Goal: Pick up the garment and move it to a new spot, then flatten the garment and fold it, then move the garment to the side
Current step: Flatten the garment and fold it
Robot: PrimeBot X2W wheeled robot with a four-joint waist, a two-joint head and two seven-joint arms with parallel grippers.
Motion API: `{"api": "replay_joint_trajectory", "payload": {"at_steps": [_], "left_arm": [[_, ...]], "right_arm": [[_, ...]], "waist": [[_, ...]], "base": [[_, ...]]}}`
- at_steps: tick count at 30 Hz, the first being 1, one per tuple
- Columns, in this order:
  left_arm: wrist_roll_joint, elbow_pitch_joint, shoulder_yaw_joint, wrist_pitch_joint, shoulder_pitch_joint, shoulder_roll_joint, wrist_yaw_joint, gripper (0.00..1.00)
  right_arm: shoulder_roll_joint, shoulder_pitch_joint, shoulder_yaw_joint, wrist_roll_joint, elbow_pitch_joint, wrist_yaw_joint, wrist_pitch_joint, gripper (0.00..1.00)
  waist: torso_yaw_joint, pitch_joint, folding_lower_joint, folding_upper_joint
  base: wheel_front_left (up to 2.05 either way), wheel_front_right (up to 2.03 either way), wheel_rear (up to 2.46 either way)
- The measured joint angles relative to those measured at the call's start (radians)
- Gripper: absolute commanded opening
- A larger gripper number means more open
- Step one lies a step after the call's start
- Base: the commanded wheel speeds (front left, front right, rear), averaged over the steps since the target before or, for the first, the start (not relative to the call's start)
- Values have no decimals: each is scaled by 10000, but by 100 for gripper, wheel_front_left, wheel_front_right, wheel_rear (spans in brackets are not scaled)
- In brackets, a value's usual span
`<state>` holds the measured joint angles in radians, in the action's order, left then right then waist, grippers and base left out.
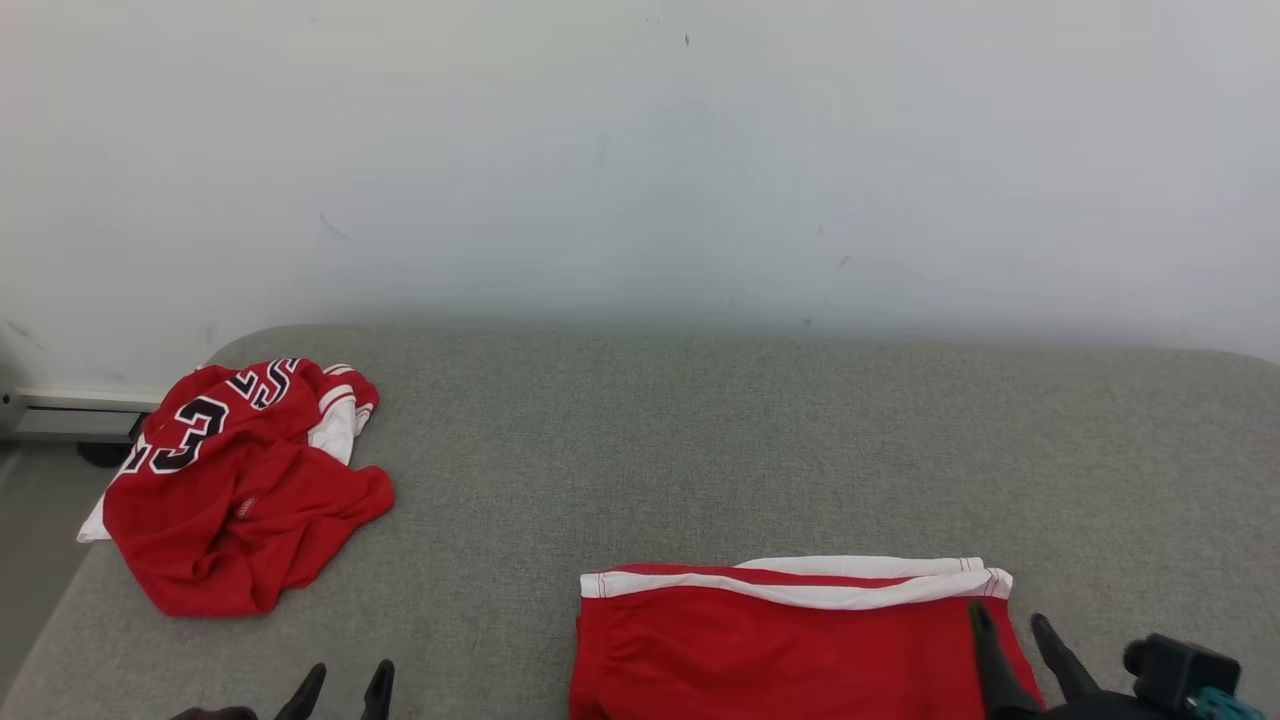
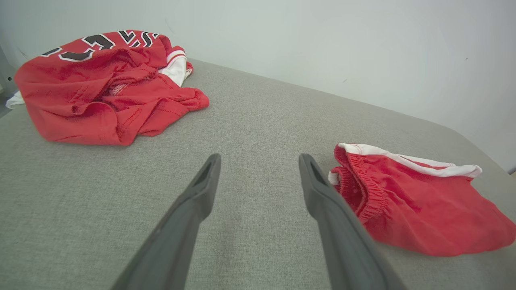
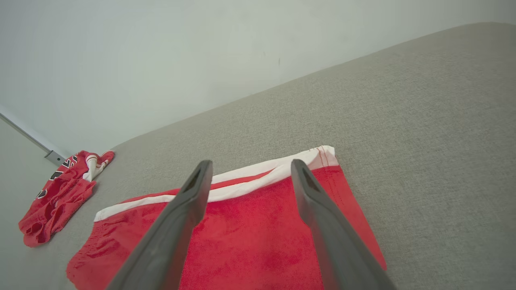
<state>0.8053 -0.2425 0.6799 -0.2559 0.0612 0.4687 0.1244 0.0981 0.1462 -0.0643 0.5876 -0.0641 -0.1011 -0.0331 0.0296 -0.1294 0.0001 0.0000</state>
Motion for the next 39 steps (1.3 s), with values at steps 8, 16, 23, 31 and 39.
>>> {"api": "replay_joint_trajectory", "payload": {"at_steps": [8, 16, 23, 31, 39], "left_arm": [[-704, 161, -1058, 0, -543, -190, 0, 100], [-1304, 564, -1756, 23, -1010, -359, 0, 100], [-2088, 1156, -2021, 548, -1235, -646, 0, 100], [-2890, 1776, -2113, 1361, -1301, -825, 0, 100], [-3405, 1983, -2000, 2142, -360, -1204, 0, 100]], "right_arm": [[366, 402, 583, -268, -75, -59, 163, 100], [447, 550, 648, -314, -94, -132, 142, 100], [619, 550, 458, -631, -157, -144, -405, 100], [1430, -103, 376, -784, -537, -148, -1808, 100], [1808, -1287, 77, -788, -1509, -73, -2859, 100]], "waist": [[18, -19, 0, 0], [-19, -93, 0, 0], [-93, -125, 0, 0], [-181, 115, -1, 2], [-99, 427, 0, 1]], "base": [[0, 0, 0], [0, 0, 0], [0, 0, 0], [0, 0, 0], [0, 0, 0]]}}
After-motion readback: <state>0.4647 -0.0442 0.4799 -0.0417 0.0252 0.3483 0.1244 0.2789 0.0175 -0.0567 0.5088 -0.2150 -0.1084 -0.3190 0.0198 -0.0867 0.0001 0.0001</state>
